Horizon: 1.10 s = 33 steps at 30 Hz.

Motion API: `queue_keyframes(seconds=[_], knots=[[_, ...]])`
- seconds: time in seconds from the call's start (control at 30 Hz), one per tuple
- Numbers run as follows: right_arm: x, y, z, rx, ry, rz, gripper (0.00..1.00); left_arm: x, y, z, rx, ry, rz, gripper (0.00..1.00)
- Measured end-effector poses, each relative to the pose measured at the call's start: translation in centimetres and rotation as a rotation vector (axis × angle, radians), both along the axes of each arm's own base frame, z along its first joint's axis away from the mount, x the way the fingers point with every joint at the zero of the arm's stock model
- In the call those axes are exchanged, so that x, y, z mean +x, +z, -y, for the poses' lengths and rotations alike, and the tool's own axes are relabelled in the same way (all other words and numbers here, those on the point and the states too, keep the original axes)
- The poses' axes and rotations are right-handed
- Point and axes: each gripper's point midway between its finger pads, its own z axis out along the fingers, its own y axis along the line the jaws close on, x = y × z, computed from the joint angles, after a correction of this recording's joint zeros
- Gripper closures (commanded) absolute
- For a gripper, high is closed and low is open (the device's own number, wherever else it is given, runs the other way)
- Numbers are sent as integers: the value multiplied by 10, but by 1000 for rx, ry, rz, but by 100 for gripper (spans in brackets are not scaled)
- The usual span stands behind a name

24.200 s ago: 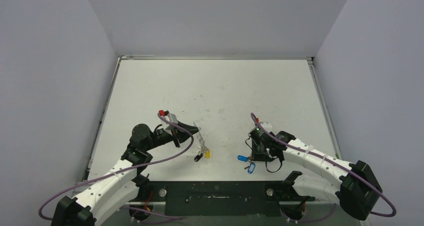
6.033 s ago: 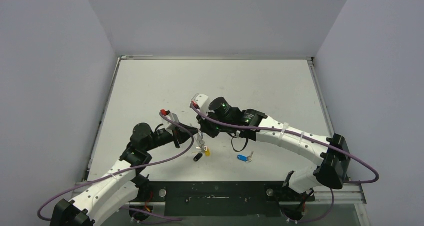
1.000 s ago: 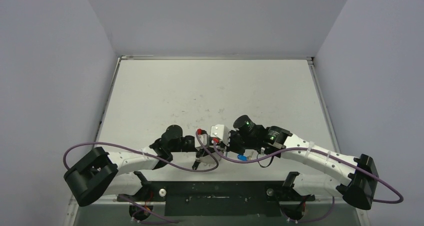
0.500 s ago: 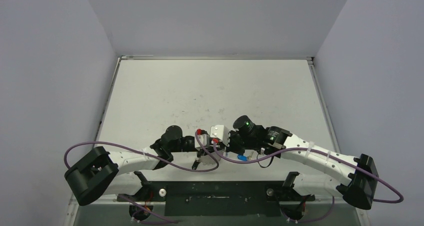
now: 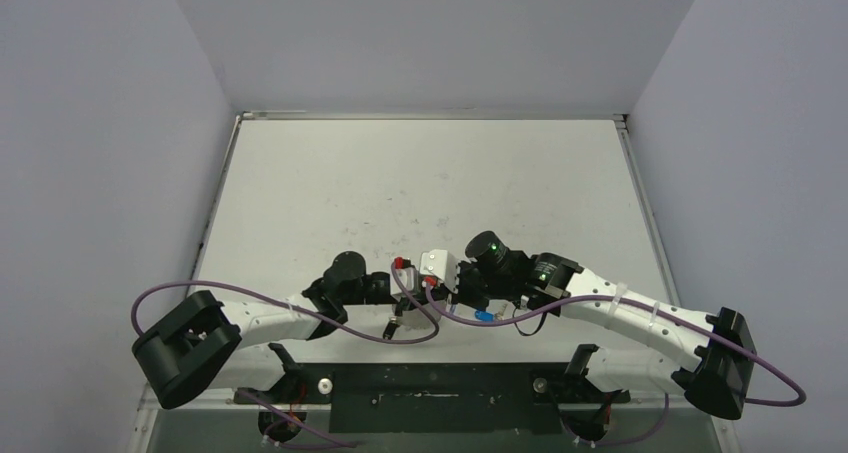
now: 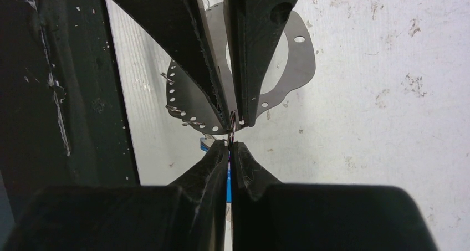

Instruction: Put the keys on the keyring

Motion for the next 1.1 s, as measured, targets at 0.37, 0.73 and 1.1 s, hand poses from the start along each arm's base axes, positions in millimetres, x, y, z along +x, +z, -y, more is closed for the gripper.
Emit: queue_keyframes(seconds=[0.37,0.73,1.1], knots=[[4,1,0,0,-23,12,62,2,1,0,-9,18,-18,100],[28,27,-6,234,-92,16,54,10,25,-26,-121,188,19,100],[12,62,-38,485,56,29,69,5,54,-42,-257,225,98,100]])
